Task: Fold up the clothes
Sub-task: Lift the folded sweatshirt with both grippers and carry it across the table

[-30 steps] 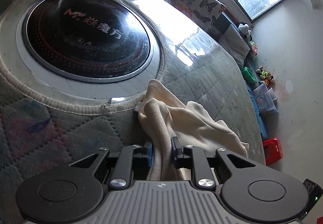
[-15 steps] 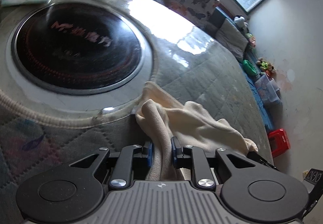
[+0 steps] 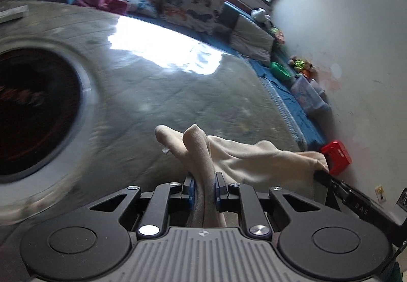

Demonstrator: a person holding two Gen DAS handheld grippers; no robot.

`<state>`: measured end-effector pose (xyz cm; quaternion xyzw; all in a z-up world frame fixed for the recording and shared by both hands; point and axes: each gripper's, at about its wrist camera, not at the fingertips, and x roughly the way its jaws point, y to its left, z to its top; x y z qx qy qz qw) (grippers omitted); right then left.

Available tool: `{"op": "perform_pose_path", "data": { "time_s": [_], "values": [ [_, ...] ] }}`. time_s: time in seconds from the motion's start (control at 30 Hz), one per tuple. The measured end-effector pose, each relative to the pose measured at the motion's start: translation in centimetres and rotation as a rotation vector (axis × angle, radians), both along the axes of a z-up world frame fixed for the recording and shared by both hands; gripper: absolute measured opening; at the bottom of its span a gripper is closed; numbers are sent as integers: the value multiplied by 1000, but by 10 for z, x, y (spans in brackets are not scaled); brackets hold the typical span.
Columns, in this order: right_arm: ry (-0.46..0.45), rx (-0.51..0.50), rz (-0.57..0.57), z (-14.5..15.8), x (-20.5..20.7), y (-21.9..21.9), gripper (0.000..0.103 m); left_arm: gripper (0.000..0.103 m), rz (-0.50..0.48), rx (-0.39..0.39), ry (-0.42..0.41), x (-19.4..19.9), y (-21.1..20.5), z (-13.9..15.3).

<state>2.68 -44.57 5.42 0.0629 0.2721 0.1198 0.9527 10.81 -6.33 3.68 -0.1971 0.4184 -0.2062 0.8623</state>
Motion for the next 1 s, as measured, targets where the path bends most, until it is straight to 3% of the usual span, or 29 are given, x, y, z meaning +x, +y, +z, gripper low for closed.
{"op": "perform_pose_path", "data": {
  "time_s": [0.4,1.0],
  "values": [
    [-15,-70,-138,12,43,-53,10,16,-100,24,-41,42,-80,1],
    [12,-70,-187,-7,66,-71,10,15,-124,110,-71,63,-114,7]
  ]
}}
